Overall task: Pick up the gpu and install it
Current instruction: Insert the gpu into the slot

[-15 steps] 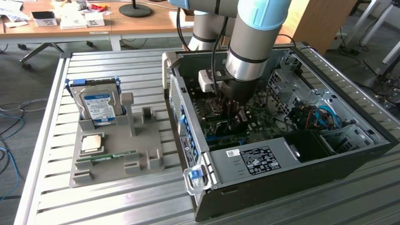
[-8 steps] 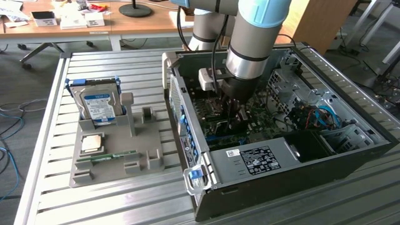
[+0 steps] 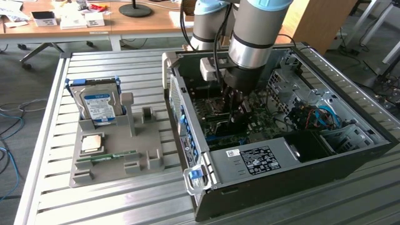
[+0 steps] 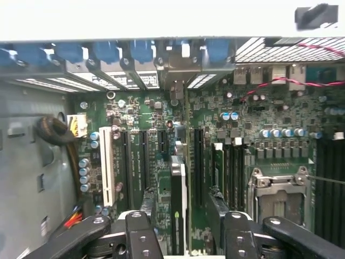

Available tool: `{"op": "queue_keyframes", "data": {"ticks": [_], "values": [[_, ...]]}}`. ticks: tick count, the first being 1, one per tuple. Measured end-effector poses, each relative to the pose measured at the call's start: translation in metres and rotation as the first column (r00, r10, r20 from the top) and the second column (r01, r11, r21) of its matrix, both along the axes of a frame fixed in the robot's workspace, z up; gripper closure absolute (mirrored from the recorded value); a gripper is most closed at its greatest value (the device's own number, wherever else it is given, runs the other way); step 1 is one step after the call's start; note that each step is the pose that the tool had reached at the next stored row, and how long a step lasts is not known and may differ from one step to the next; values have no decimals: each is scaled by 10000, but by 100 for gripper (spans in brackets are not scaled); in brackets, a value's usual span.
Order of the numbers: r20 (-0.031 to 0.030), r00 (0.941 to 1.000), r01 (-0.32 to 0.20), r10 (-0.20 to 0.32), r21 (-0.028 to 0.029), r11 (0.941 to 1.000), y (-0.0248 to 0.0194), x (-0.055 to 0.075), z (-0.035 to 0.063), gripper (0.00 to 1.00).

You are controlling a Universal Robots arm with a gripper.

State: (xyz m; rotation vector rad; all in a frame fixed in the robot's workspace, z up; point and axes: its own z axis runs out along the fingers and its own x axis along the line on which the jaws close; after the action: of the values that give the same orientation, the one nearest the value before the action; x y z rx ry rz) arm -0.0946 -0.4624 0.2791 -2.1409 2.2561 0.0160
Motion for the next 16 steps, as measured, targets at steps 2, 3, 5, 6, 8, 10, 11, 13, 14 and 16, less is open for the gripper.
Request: {"op": "queue_keyframes", "data": {"ticks": [2, 3, 5, 6, 8, 10, 11, 13, 14, 16], "values": [[-1, 10000, 0, 0, -4, 10000, 0, 0, 62, 49], [0, 10000, 0, 0, -6, 10000, 0, 0, 95, 49], [-1, 10000, -1, 1, -12, 10000, 0, 0, 160, 49], [0, 10000, -1, 1, -14, 10000, 0, 0, 192, 49], [0, 10000, -1, 1, -18, 10000, 0, 0, 254, 49], [1, 10000, 0, 0, -26, 10000, 1, 0, 313, 49], [1, 10000, -1, 1, -30, 10000, 1, 0, 343, 49], [1, 10000, -1, 1, -40, 10000, 2, 0, 398, 49], [1, 10000, 0, 0, -43, 10000, 2, 0, 424, 49], [2, 10000, -1, 1, -47, 10000, 3, 0, 466, 49]]}}
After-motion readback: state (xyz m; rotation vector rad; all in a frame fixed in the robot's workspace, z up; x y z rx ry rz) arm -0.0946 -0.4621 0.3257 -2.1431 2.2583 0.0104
